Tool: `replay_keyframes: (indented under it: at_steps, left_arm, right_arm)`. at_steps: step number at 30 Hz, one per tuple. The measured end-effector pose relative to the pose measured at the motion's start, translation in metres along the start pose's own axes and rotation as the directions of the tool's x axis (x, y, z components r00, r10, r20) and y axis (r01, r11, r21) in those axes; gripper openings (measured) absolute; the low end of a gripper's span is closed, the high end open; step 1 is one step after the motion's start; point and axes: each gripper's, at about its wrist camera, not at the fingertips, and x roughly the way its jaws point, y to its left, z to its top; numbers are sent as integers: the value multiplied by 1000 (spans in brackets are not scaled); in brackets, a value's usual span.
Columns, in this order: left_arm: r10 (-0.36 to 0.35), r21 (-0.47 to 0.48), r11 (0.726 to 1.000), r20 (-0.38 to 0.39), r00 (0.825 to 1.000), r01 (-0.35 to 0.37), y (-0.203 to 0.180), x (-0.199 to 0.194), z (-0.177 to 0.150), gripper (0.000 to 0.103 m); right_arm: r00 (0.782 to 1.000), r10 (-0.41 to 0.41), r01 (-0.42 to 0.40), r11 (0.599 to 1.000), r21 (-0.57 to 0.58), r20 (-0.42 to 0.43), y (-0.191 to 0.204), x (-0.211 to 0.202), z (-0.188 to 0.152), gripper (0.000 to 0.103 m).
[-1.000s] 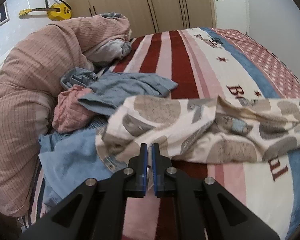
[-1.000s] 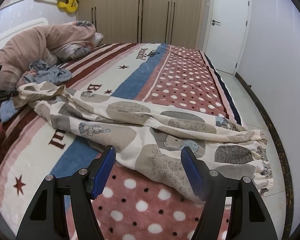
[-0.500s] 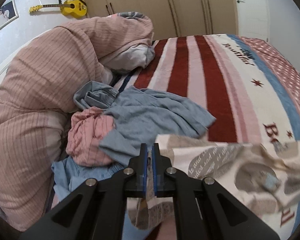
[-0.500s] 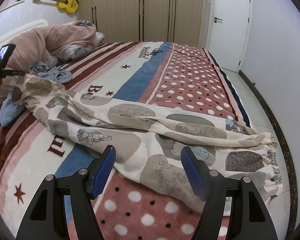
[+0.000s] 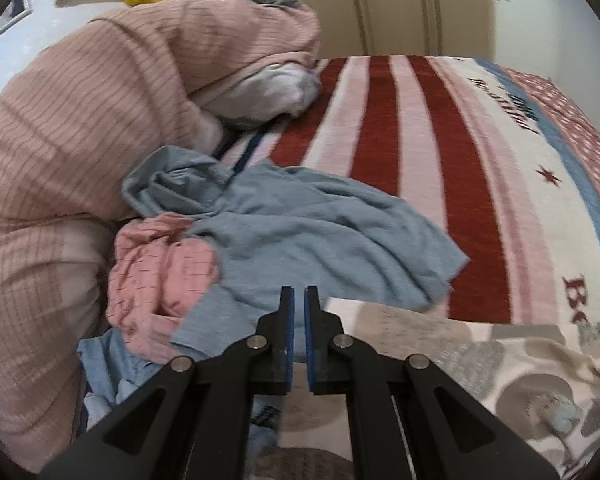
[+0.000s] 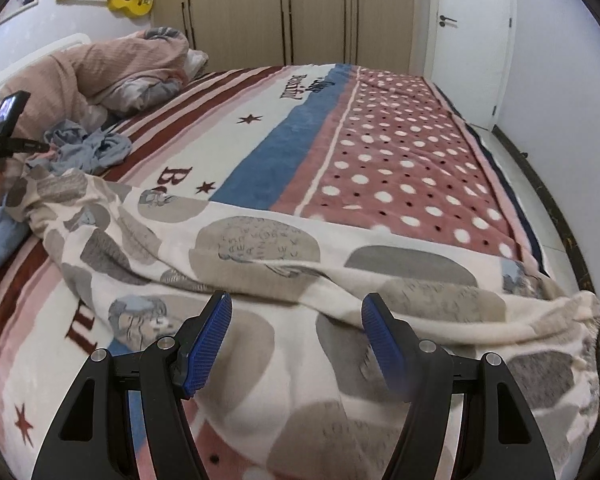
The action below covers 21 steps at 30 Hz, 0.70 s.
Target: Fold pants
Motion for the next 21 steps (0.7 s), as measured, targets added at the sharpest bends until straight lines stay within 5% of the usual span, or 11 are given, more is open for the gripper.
replay_keyframes:
  at_steps: [2,3,4,6,10,14,18,21]
  left_arm:
    - [-46,19,999,16,999,45,-10,-11,0,7]
    - [-81,30,996,18,997,81,-15,-16,-1,20]
    - [-134,53,990,22,991,133,-23,-23,-2,47]
    - [-182,130,976,64,981,173,-42,-37,-7,65]
    - [-191,261,949,36,981,175,-76,-39,-18,65]
    - [-121,340,934,16,992,109,-88,-27,-28,65]
    - [-56,353,934,-18,998,59,-76,-9,-34,65]
    - [-75,331,940,-42,996,85,-62,0,-34,65]
  right_arm:
    - [1000,23,-24,1000,-16,-7,1,5,5,64]
    - [999,37,-38,999,-32,-13,4,8,8,64]
    - [999,45,-46,997,-55,-20,8,10,11,64]
    - [997,62,-66,992,-105,-41,17,15,16,64]
    - [993,51,-73,973,-221,-103,40,35,23,64]
    - [984,-16,-39,951,-306,-175,57,55,23,59]
    - [977,-112,52,949,-312,-180,56,63,22,5]
    - [981,-130,83,952,-295,-143,50,61,26,3]
